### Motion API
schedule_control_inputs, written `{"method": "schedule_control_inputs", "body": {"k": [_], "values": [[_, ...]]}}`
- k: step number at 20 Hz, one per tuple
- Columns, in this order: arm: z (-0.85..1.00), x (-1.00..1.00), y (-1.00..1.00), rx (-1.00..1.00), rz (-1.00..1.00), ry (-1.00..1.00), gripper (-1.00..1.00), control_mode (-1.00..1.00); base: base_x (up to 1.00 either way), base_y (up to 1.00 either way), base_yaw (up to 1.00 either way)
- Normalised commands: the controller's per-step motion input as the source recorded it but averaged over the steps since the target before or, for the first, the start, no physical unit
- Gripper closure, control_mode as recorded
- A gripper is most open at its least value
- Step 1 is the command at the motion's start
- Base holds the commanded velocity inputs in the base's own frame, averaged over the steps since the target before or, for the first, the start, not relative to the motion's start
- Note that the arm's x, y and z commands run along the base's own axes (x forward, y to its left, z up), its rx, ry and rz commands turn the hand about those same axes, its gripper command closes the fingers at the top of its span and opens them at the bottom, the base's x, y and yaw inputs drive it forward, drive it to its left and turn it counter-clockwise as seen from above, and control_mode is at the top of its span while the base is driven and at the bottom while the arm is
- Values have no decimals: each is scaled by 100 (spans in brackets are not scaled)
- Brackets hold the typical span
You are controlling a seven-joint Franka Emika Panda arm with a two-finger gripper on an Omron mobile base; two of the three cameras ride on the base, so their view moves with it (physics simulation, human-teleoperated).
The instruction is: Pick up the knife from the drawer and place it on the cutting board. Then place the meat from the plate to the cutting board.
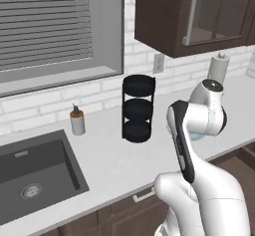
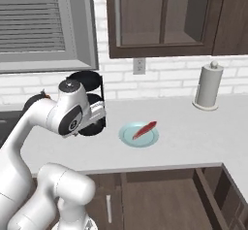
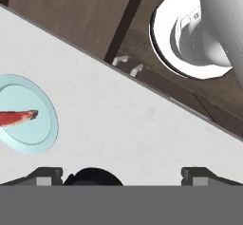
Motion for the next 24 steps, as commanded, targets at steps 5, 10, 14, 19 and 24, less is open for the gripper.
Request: {"method": "schedule_control_inputs", "body": {"k": [5, 10, 14, 19, 24], "values": [[0, 0, 0, 0, 0, 0, -100, 100, 22, -25, 8], [0, 6, -46, -1, 8, 4, -100, -100, 0, 0, 0], [-7, 0, -57, -13, 21, 0, -100, -100, 0, 0, 0], [-24, 0, -45, -19, 35, 4, -100, -100, 0, 0, 0], [-22, 3, -41, -16, 41, 11, -100, -100, 0, 0, 0]]}}
